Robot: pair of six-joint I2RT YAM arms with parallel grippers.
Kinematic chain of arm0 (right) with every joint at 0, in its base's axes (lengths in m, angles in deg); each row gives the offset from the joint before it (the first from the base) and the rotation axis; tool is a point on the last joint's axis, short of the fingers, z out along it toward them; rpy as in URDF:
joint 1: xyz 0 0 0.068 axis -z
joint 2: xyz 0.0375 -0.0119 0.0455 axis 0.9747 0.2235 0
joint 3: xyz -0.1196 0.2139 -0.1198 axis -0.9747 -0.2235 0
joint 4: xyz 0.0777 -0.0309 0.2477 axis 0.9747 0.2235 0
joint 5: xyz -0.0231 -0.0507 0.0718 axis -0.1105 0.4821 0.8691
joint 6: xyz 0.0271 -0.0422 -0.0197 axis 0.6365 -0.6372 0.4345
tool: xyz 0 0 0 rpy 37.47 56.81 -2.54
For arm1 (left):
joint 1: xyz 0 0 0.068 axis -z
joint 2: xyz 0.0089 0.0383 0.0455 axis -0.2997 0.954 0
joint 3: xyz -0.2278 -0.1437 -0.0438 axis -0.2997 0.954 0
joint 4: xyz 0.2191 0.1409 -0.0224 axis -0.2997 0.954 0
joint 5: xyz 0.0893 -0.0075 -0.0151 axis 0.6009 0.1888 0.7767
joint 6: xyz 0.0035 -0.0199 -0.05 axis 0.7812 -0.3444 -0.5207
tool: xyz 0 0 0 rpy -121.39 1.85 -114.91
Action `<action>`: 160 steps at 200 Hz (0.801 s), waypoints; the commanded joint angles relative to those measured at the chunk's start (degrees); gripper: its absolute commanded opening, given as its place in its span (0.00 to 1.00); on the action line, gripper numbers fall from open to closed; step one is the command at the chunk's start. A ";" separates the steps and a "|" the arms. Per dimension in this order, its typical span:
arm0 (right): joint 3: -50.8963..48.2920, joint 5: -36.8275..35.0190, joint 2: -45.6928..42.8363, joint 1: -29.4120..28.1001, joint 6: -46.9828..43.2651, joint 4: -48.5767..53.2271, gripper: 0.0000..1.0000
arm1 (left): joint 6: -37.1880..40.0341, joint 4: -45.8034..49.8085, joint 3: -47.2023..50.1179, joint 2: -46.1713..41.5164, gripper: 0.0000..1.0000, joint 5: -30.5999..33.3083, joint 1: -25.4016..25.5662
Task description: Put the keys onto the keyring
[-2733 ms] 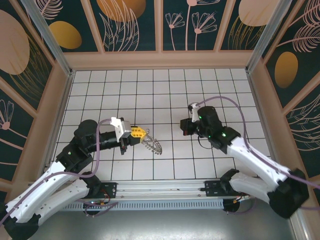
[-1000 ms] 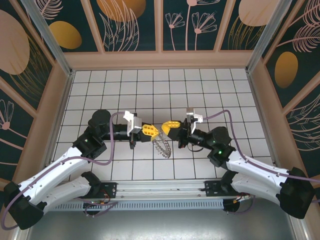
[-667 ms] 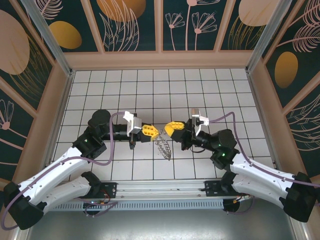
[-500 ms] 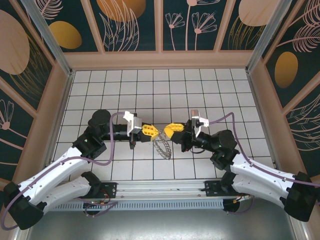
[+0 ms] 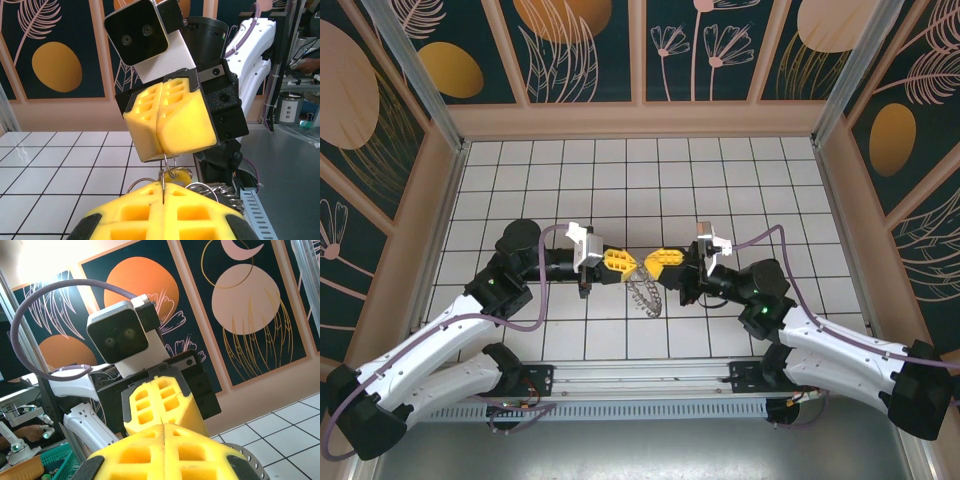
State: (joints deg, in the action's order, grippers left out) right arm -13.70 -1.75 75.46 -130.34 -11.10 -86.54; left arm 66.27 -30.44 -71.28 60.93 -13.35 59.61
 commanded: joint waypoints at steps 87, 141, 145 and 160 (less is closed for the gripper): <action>-1.48 -1.73 -0.88 -0.47 -0.95 -4.66 0.00 | 0.99 -1.51 -0.90 -1.29 0.00 -2.61 0.02; -2.63 -2.47 -0.84 -0.50 -0.68 -6.78 0.00 | 0.90 -1.34 -0.81 -1.28 0.00 -3.25 -0.02; -2.56 -2.39 -0.78 -0.48 -0.61 -6.79 0.00 | 0.90 -1.38 -0.90 -1.28 0.00 -3.22 -0.04; -2.57 -1.96 -0.46 -0.54 -0.38 -7.51 0.00 | 0.82 -1.36 -0.92 -1.28 0.00 -3.30 -0.05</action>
State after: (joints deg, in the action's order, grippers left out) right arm -15.80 -3.39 74.78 -130.34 -11.07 -89.87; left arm 66.27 -30.42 -71.28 60.79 -14.88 59.61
